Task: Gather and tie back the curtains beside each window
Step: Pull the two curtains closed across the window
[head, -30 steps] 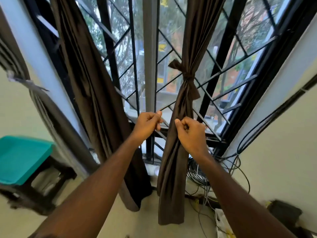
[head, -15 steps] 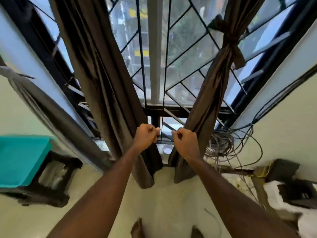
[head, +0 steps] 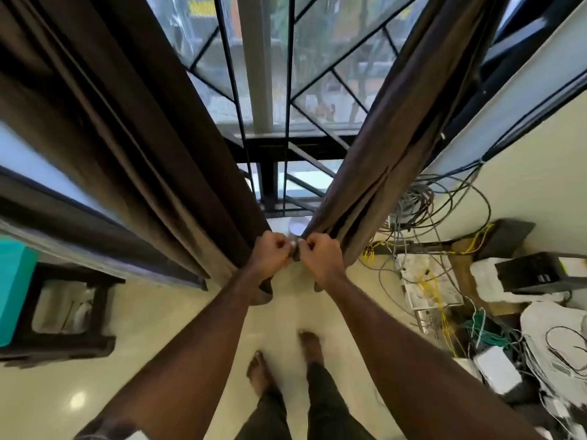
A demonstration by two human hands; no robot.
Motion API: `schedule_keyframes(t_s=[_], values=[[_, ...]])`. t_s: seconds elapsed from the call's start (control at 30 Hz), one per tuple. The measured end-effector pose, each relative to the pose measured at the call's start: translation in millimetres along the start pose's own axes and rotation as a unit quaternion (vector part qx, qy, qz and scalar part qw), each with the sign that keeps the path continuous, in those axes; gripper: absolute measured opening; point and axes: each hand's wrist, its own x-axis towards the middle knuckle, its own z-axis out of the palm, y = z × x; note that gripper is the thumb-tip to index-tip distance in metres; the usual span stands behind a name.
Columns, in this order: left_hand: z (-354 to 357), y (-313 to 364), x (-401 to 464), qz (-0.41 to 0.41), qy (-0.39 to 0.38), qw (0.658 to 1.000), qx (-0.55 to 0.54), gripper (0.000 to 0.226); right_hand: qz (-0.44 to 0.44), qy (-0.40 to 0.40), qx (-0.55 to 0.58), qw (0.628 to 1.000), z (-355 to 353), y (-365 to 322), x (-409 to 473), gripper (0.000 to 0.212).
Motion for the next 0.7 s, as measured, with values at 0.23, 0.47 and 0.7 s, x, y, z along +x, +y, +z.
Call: schedule_keyframes(t_s=[0.23,0.47,0.7], values=[[17,-42,80,-0.049,0.03,0.998,-0.015,0.021,0.119,-0.056,0.058,0.99,62,57,73,0.019],[50,-103,149,-0.094,0.038,0.995,-0.018,0.022,0.312,-0.095,0.261,0.908,145,104,139,0.027],[87,-171,222,-0.088,0.001,0.996,-0.007,0.022,0.329,-0.078,0.277,0.899,198,152,210,0.028]])
